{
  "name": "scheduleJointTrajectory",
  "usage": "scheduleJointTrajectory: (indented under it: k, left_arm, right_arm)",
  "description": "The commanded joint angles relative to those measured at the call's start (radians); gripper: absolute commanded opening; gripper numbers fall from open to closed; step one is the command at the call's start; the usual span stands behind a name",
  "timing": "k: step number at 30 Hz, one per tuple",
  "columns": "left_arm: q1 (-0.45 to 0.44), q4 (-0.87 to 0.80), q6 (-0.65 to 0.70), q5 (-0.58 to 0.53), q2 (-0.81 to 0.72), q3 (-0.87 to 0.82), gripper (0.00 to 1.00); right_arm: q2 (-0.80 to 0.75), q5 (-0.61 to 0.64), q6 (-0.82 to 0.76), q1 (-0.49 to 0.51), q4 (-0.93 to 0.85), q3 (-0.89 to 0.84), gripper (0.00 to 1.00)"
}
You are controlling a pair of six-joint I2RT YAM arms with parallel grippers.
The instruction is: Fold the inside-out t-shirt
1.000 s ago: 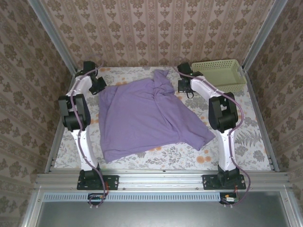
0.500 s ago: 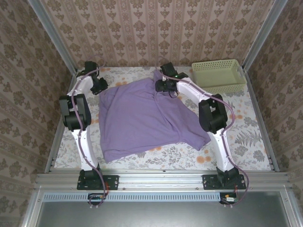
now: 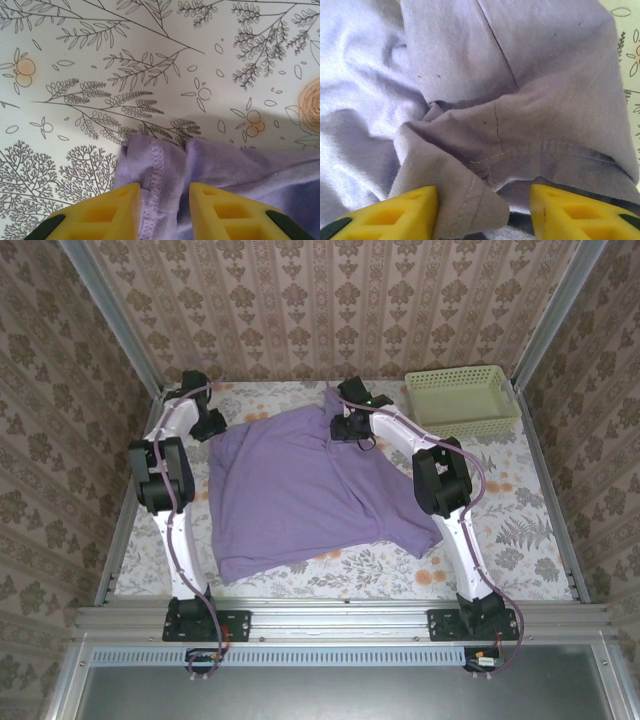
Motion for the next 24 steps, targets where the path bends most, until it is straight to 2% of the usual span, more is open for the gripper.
scheduleJointTrajectory:
  k: [1,8,14,18,24]
  left_arm:
    - [-0.007,-0.048,0.027,-0.025,0.046,0.037,0.29]
    - [-0.012,-0.055,0.026,-0.018,0.077,0.066,0.22]
    - [-0.012,-0.054,0.032,-0.020,0.063,0.069,0.09]
    - [-0.002,-0.036,0.025,-0.001,0.027,0.047,0.01]
    - [0.029,0.047,-0.001,0.073,-0.059,-0.044,0.00]
  right_arm:
    - [0.028,0.013,-0.010,-0.001,-0.035,0.035,0.47]
    - [0.037,0.016,-0.016,-0.002,-0.044,0.046,0.37]
    - [0.025,0.066,-0.018,-0.003,-0.057,0.050,0.12]
    - [-0.005,0.116,-0.011,-0.021,-0.051,0.024,0.01]
    - [-0.074,0.151,0.009,-0.060,-0.013,-0.072,0.00]
